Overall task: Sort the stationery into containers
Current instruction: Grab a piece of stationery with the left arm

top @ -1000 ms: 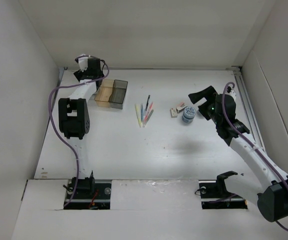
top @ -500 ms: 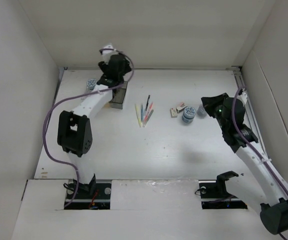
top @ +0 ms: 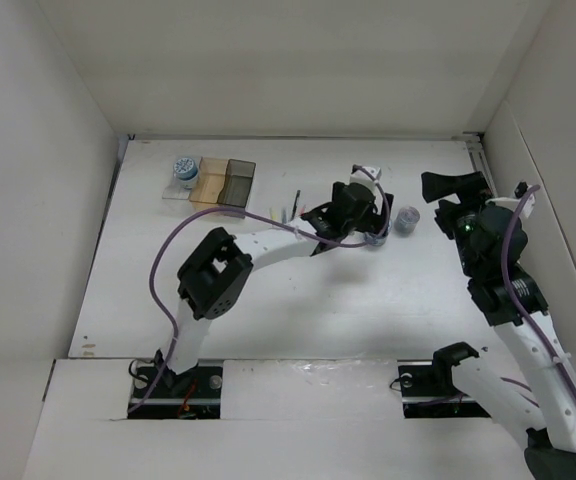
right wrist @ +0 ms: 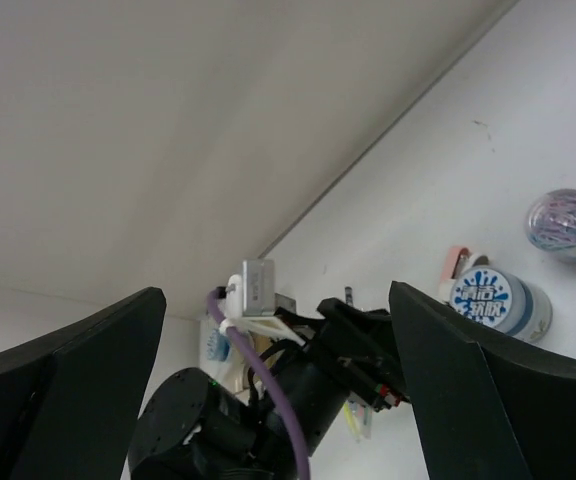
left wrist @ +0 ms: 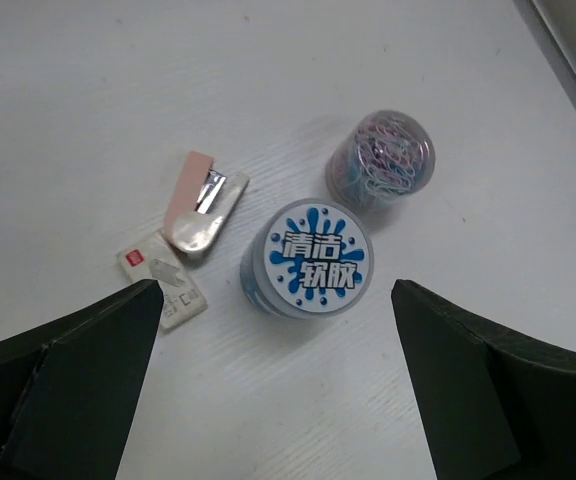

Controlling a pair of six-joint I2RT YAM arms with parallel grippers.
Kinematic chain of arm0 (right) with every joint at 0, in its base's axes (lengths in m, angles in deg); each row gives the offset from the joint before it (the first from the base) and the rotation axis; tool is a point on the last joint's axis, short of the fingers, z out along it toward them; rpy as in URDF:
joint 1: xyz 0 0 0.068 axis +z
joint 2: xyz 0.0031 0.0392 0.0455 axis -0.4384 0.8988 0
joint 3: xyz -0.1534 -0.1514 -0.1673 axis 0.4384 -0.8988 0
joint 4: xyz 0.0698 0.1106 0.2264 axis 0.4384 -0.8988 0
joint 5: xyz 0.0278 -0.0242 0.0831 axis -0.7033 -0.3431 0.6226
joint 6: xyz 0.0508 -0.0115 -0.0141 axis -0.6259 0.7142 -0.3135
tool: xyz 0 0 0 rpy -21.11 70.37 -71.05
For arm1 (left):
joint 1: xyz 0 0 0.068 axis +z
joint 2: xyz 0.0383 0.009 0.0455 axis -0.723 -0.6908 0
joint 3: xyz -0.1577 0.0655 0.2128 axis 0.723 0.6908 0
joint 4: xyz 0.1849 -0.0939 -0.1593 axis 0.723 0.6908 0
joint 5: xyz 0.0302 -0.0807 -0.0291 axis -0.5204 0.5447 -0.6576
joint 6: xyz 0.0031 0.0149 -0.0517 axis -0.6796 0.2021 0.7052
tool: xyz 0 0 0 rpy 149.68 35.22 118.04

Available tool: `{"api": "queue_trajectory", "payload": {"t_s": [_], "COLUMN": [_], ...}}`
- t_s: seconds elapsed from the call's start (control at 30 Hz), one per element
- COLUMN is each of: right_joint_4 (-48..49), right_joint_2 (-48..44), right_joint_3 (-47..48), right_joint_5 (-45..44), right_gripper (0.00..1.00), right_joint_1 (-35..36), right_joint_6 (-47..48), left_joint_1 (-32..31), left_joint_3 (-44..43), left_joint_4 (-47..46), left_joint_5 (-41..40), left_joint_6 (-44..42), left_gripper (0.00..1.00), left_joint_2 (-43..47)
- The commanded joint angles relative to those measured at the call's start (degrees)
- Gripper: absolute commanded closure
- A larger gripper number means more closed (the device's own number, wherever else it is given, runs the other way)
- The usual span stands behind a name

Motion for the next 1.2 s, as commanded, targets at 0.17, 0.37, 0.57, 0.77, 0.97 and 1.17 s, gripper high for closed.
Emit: {"api": "queue_trajectory", "payload": {"t_s": [0.17, 0.37, 0.57, 0.77, 0.97, 1.17], "right_joint_4": [-3.03, -2.51, -1.89, -1.37, -0.84, -0.31], "right_joint_2": [-2.12, -0.89, -0.89, -0.89, -0.37, -0.36], "right_joint_3": [3.59, 3.06, 2.44, 1.92, 1.39, 0.86], "right_joint_5": [-2.35, -0.59, 0.03, 0.03, 1.25, 1.26], "right_gripper": [0.00, 0.00, 0.00, 0.00, 0.00, 0.00], "right_joint_1": [0.50, 0.50, 0.50, 0.50, 0.50, 0.50], "right_joint_6": [0.77, 0.77, 1.30, 1.30, 1.30, 1.30], "left_joint_1": [-1.50, -2.64, -2.64, -2.64, -2.64, -2.64], "left_joint_3": [-10.50, -17.45, -19.66, -19.14, -19.66, -19.66], "left_joint_4": [3.09, 6.36, 8.55, 9.08, 8.55, 8.03], "left_joint_5": [1.77, -1.30, -1.31, -1.31, 0.44, 1.33], "left_joint_6": [-4.29, -7.54, -8.60, -9.13, -9.65, -9.65], "left_gripper": [0.00, 0.00, 0.00, 0.03, 0.14, 0.38], "left_joint_2": [-5.82, -10.57, -14.09, -15.76, -16.90, -16.91]}}
